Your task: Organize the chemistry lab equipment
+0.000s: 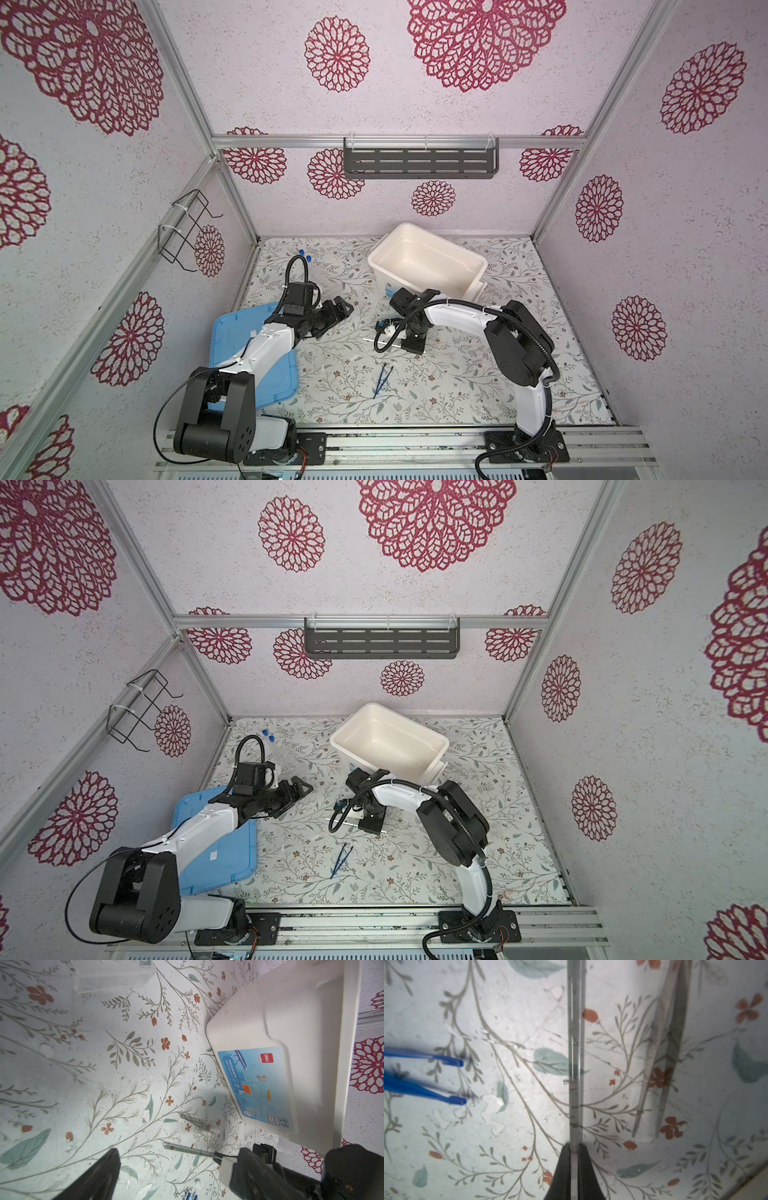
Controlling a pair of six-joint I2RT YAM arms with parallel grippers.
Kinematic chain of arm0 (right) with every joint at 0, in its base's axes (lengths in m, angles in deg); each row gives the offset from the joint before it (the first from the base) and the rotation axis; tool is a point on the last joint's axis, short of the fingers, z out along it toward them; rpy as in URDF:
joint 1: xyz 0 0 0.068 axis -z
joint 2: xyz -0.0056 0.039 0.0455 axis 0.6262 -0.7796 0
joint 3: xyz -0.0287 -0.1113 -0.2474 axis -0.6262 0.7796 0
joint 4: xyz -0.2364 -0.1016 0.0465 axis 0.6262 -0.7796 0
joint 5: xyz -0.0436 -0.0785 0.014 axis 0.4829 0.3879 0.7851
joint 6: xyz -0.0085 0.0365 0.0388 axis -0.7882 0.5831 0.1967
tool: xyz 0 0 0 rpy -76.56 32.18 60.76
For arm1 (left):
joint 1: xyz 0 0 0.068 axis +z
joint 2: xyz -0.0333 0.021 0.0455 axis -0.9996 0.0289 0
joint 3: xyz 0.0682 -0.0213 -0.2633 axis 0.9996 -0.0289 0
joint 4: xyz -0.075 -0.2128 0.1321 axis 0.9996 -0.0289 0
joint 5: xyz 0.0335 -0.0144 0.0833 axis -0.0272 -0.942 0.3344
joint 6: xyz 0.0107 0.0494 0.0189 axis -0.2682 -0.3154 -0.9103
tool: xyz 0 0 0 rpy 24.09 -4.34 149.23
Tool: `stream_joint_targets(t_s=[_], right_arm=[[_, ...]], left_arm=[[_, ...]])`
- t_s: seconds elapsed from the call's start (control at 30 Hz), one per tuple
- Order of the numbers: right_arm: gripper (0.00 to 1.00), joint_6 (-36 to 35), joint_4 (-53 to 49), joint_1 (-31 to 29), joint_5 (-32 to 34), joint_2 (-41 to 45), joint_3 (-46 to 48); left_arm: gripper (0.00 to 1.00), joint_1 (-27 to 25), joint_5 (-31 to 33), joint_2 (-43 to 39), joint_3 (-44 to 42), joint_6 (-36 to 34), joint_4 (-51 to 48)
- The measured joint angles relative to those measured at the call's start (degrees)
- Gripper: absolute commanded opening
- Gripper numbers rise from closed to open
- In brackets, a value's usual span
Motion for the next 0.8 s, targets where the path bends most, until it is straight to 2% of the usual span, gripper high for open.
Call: stream_joint_targets(t_s=[0.47,0.8], right_arm=[[0.04,6.40,4.83,-1.66,-2.03,0.07,0.24],[0.04,8.09,6.80,-1.90,-2.12,0.07,0.24]], left_arm=[[0.89,0.00,0.11,4.98,0.24,-1.22,-4.13],[0.87,0.00,-0.98,8.46,0.52,-1.29,-4.55]])
